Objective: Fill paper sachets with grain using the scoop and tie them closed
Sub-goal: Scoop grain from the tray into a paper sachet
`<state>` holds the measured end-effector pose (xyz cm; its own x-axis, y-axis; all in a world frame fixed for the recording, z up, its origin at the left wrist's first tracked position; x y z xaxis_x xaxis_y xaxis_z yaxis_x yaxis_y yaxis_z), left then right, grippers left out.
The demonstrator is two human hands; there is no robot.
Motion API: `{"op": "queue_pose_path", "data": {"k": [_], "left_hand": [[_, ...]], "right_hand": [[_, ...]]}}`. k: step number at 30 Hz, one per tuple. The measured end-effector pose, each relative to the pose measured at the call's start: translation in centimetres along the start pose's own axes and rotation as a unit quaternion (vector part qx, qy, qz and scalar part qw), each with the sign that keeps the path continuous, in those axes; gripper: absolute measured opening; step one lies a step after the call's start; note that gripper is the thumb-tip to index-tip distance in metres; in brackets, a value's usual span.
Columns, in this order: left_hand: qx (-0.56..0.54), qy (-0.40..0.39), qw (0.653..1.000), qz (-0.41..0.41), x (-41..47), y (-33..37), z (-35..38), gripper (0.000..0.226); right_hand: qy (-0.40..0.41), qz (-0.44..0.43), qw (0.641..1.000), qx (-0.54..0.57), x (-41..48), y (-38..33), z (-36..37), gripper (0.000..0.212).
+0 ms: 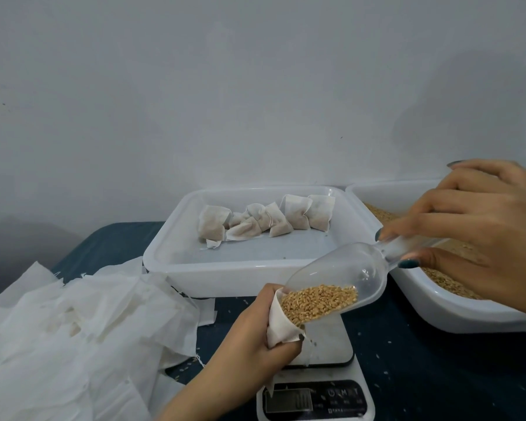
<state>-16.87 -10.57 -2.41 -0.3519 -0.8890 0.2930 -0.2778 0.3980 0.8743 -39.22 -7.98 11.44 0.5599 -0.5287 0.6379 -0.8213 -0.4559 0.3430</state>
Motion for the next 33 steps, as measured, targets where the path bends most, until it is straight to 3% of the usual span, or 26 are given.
{"op": "queue_pose_path", "data": {"k": [11,18,21,24,28,31,33], "left_hand": [[-0.051,-0.004,0.999,0.006,-0.1,0.5,-0.2,0.03],[-0.079,0.011,0.997,0.009,0.0,0.6,-0.4,0.026],[-0.097,0.026,0.995,0.027,0.2,0.7,-0.7,0.02],[-0.124,0.063,0.99,0.017,0.5,0.2,-1.4,0.01],[-0.106,0.088,0.99,-0.004,0.8,-0.7,-2.0,0.017],[-0.076,0.096,0.992,0.024,1.0,-0.5,-2.3,0.012],[-0.037,0.096,0.993,0.053,1.1,-0.3,-2.4,0.017]], "right_hand": [[-0.029,0.15,0.979,0.133,-3.7,0.0,2.1,0.029],[0.004,0.275,0.924,0.266,-5.3,-1.3,3.8,0.046],[0.04,0.34,0.893,0.293,-5.9,-1.1,4.1,0.032],[0.064,0.416,0.865,0.273,-7.2,0.3,4.4,0.024],[0.089,0.54,0.815,0.191,-10.2,4.1,5.4,0.054],[0.062,0.562,0.82,0.087,-12.2,7.5,6.6,0.073],[-0.002,0.568,0.822,0.033,-12.5,9.3,7.8,0.068]]}}
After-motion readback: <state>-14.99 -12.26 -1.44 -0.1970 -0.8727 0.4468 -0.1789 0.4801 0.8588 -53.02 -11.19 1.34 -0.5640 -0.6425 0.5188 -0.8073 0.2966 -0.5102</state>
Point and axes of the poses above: each hand's wrist, its own x-axis towards the middle knuckle, its own z-axis out of the palm, y = z × x, the point moved 7 cm from there along x, towards the middle knuckle, and after that the axes turned 7 degrees about y, right-handed, at the moved point
